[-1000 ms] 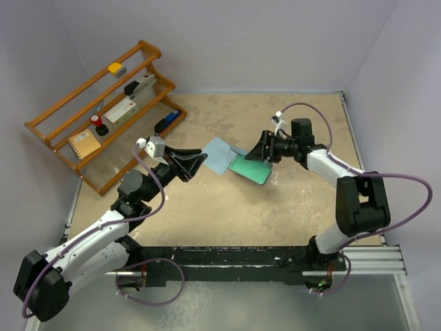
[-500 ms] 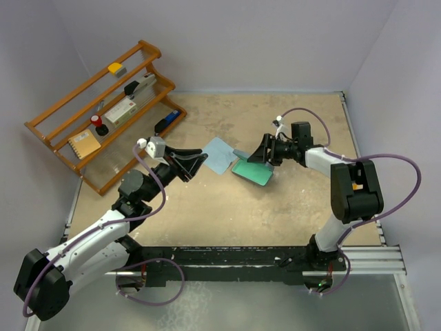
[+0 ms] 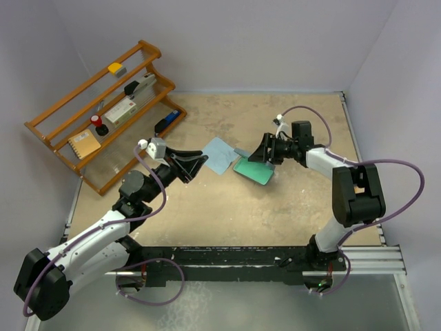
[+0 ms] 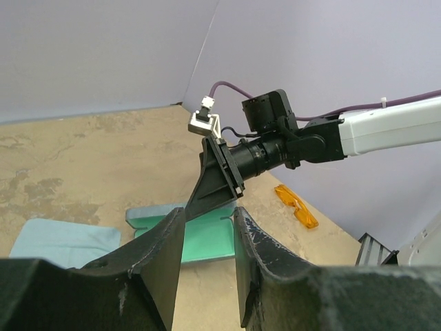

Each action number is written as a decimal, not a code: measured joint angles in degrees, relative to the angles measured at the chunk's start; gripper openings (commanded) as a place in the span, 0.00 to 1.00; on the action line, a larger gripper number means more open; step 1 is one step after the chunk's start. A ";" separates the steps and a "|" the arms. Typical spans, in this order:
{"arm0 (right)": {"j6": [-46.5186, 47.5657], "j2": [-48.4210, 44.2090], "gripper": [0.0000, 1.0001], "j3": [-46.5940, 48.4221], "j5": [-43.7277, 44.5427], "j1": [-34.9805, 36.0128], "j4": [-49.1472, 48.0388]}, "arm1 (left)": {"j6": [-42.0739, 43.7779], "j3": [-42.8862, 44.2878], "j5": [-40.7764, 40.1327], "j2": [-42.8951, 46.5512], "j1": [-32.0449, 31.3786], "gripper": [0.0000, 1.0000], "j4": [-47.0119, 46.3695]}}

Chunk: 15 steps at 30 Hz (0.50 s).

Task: Organize the sunglasses
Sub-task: Place the sunglasses case at the center of the board.

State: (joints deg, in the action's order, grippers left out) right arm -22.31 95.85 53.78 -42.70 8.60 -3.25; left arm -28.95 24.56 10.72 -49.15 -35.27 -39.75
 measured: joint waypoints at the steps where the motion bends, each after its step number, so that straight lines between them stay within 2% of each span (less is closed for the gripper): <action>1: 0.09 -0.31 0.60 -0.02 0.46 0.00 0.09 | 0.00 0.00 0.02 0.00 0.00 0.32 -0.02; 2: 0.15 -0.57 0.62 -0.04 1.05 0.00 0.15 | 0.00 -0.02 0.04 0.00 0.00 0.32 -0.02; 3: 0.28 -0.72 0.72 -0.11 1.29 0.00 0.13 | 0.00 -0.04 0.11 0.00 0.00 0.32 -0.02; 4: 0.39 -0.81 0.77 -0.17 1.55 0.00 0.15 | -0.02 -0.04 0.13 0.00 0.00 0.32 -0.02; 15: 1.16 -0.85 0.80 -3.72 4.96 -0.11 -0.24 | -0.46 -0.04 0.66 -0.11 0.00 0.32 -0.11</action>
State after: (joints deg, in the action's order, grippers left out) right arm -21.15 95.00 50.06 -37.74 8.49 -3.49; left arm -29.41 24.51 11.38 -49.25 -35.27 -39.86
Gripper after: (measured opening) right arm 0.791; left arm 0.320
